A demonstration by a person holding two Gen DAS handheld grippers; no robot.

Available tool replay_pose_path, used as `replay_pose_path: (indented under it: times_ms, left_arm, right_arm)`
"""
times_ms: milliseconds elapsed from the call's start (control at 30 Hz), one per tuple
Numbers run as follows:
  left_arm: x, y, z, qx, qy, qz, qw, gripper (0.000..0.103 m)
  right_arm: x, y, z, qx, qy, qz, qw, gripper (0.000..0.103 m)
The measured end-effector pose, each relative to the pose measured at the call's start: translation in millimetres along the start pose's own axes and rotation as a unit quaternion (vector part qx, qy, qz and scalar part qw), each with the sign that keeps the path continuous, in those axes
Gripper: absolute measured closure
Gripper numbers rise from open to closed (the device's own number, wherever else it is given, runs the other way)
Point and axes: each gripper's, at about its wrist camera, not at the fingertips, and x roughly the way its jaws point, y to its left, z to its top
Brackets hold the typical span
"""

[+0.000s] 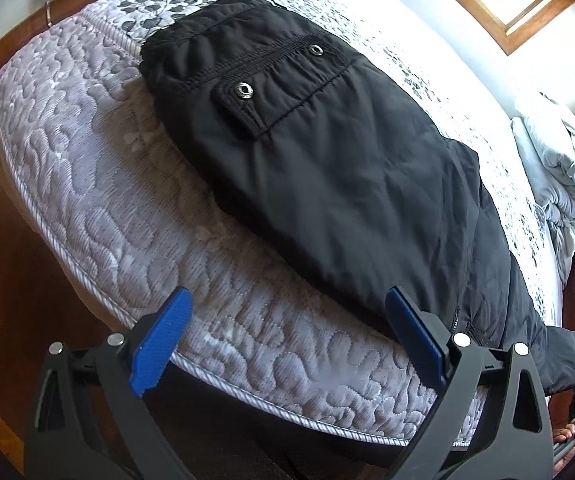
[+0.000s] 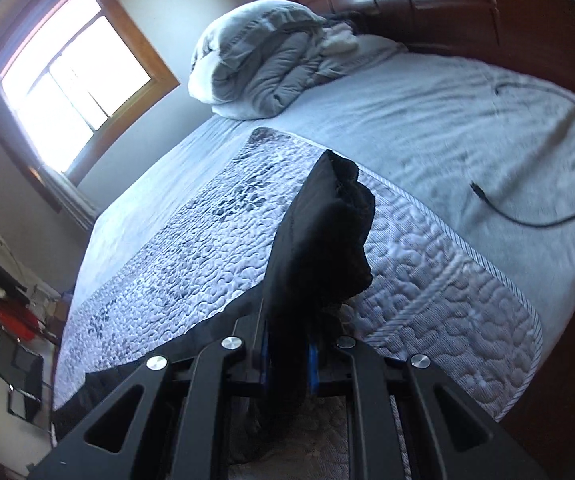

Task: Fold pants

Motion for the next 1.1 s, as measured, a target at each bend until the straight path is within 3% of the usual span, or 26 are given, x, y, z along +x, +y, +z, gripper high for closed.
replay_pose_path:
  times_ms: [333, 667, 1100]
  left_arm:
    - [-5.1, 3.9, 0.5, -0.001, 0.000, -0.007, 1.0000, 0.006]
    - [-4.3, -1.8, 2.0, -0.002, -0.002, -0.015, 0.9999, 0.006]
    - [-8.6, 9.9, 5.0, -0.017, -0.004, -0.018, 0.9997, 0.006]
  right_arm:
    - [-13.8, 89.8, -10.4, -0.132, -0.016, 0.011, 0.991, 0.089]
    - [-0.6, 172.1, -54.5, -0.273, 0.001, 0.033, 0.962, 0.089]
    - [27.3, 223.3, -118.2, -0.360, 0.060, 0.052, 0.930, 0.089]
